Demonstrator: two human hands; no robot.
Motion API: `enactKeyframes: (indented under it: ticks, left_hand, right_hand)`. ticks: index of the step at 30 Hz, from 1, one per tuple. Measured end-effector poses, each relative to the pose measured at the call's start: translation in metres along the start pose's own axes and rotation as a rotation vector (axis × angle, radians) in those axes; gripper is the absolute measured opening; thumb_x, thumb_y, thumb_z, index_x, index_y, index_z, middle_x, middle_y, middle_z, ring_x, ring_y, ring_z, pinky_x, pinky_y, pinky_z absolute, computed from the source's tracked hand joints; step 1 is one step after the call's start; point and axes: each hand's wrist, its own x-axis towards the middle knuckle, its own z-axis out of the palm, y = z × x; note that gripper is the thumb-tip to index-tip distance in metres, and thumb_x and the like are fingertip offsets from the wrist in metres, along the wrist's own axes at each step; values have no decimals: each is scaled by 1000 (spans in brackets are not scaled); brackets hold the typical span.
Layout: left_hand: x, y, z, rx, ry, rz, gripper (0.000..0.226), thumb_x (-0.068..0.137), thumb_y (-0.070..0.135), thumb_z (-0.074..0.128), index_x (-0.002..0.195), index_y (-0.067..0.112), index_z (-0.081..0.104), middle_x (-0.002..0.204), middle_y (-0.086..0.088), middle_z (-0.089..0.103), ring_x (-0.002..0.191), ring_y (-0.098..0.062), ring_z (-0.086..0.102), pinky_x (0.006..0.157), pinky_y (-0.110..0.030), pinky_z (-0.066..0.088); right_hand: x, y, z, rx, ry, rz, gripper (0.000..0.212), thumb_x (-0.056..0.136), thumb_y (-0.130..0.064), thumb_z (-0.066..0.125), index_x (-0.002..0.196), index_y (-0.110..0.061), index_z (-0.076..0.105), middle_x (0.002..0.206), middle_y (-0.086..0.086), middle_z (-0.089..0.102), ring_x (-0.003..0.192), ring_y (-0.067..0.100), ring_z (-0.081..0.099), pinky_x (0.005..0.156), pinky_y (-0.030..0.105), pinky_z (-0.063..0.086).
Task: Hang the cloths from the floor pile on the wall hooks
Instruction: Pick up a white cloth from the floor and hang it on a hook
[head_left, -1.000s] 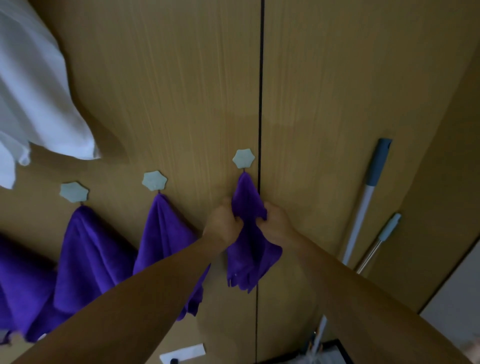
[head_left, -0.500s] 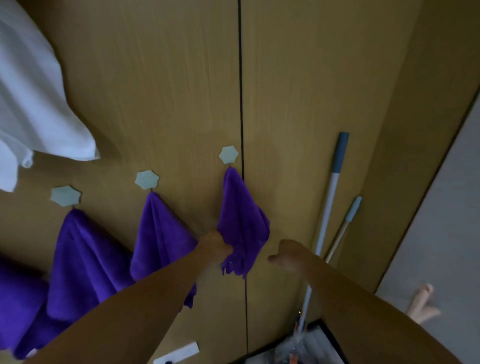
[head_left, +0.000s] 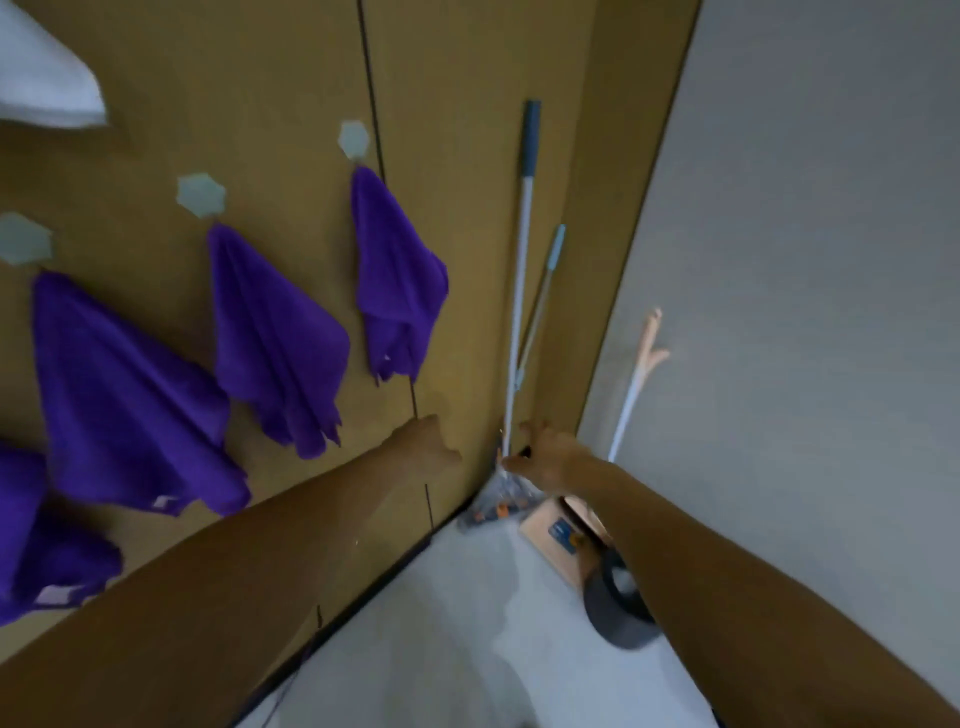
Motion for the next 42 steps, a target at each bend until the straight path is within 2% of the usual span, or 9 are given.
enactKeyframes:
  ticks: [5,8,11,15,20,30,37,40,42]
  left_hand:
    - [-47,35,78,51,-271,244,36,89,31,62,114,6,58,116,-13,60,107,-30,59,78,-29,44]
    - [-72,54,138,30,-396,334,48,90,21,61,132,1,49,132,-17,54,116,-30,54,93,-33,45]
    - [-110,69,205,116,-527,274,64,89,32,60,142,6,37,144,-13,42,127,-29,45,103,-36,41]
    - [-150,97,304,198,-647,324,71,88,38,57,148,12,28,150,-11,33,132,-31,41,104,-39,40]
    - [-205,100,452,208,-731,363,63,87,36,58,143,17,37,145,-8,40,129,-28,44,103,-37,40]
    - [-216,-31,745,296,-816,275,63,89,37,57,145,21,33,145,-7,40,129,-26,42,102,-37,40]
    - [-176,-112,879,270,-717,290,56,89,33,59,140,21,40,140,-5,43,123,-25,45,98,-38,44]
    - [-173,-130,901,247,-737,290,57,89,32,59,141,20,39,141,-5,42,125,-25,42,100,-38,41]
    - [-177,-135,899,224,-746,288,60,88,33,60,142,19,38,142,-6,40,128,-25,40,101,-37,38]
  right_hand:
    - [-86,72,39,40,-17,170,67,88,-49,61,143,-17,41,145,14,43,129,33,46,101,35,39]
    - [-133,116,65,56,-51,270,56,91,-47,56,139,-19,46,140,16,48,125,33,48,101,37,42]
    - [-188,164,97,101,-136,392,52,94,-40,54,141,-19,43,146,15,41,128,33,44,104,36,39]
    - [-267,237,153,228,-114,565,65,93,-46,56,148,-22,33,151,11,34,131,32,42,103,39,41]
    - [-335,333,273,308,-186,691,62,92,-43,55,147,-22,35,147,12,38,131,31,41,105,39,40]
    - [-331,467,594,366,-251,671,66,90,-27,58,149,-27,28,143,7,39,128,27,41,98,40,43]
    - [-281,526,760,112,-287,511,83,86,-13,60,152,-33,13,162,0,-6,145,27,11,100,37,43]
    - [-277,539,790,-63,-271,437,52,91,-17,57,139,-27,41,162,2,-5,149,29,2,104,39,38]
    - [-277,539,786,-52,-209,473,35,91,-18,53,126,-19,56,157,6,24,146,31,15,106,40,34]
